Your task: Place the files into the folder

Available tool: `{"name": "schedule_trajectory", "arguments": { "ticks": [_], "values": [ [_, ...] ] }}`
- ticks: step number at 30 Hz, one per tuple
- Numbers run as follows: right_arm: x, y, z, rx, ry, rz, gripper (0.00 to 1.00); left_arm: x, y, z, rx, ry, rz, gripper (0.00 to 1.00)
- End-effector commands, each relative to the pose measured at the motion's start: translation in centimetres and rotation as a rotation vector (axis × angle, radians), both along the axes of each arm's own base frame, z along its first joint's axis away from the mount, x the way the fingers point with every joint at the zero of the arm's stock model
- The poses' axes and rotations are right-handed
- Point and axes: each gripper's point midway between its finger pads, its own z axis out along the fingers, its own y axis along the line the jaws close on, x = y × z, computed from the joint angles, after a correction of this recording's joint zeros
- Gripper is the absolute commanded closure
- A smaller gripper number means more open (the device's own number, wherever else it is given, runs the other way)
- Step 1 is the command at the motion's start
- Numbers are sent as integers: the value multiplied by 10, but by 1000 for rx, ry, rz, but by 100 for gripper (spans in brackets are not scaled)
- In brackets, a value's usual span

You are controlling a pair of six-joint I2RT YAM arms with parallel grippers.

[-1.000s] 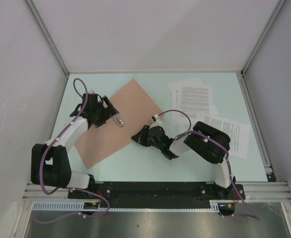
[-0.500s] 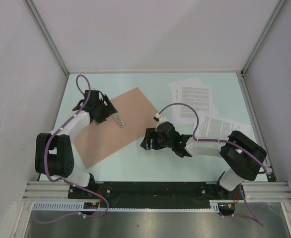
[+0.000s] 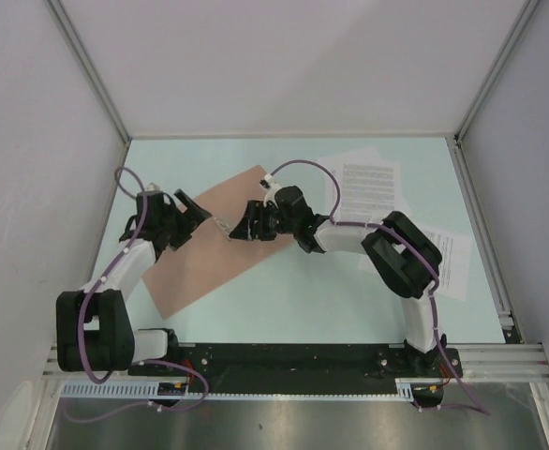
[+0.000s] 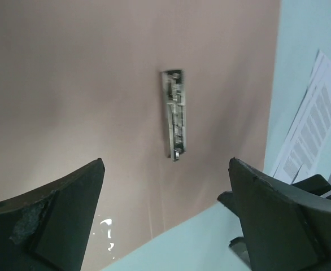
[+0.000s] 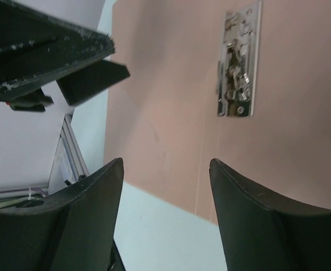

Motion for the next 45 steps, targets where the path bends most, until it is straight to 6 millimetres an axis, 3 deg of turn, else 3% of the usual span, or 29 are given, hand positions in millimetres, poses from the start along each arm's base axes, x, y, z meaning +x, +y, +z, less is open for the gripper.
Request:
{"name": "schedule_trajectory", "arguments": {
  "ticks": [1, 2, 5, 6, 9, 18, 28, 33, 39, 40, 45],
  "values": [
    [24, 18, 12, 102, -18, -3, 35, 1, 12, -9, -172, -10, 50, 1],
    [30, 19, -1, 82, -37, -8, 39, 2, 13, -9, -175, -11, 50, 1],
    [38, 23, -11, 103, -20, -3, 52, -2, 14, -13, -173, -4, 64, 3],
    [38, 25, -20, 116, 11, 6, 54, 0, 12, -6, -184, -38, 57, 6],
    [40, 26, -30, 117, 27, 8, 60, -4, 11, -12, -192, -53, 61, 10],
    [42, 32, -47, 161, 92, 18, 75, -3, 3, -29, -246, -41, 46, 9],
    [50, 42, -49, 205, 123, 3, 79, 16, 5, -26, -150, -5, 40, 24],
    [52, 45, -56, 194, 121, -8, 75, 23, -1, -39, -121, 90, 30, 21],
    [50, 44, -64, 180, 148, -14, 86, 41, -5, -53, -72, 172, 8, 25],
    [51, 43, -64, 181, 145, -15, 87, 43, -14, -51, -58, 172, -16, 25],
    [47, 47, -65, 176, 138, -9, 84, 45, -14, -61, -15, 203, -11, 29]
  ]
}}
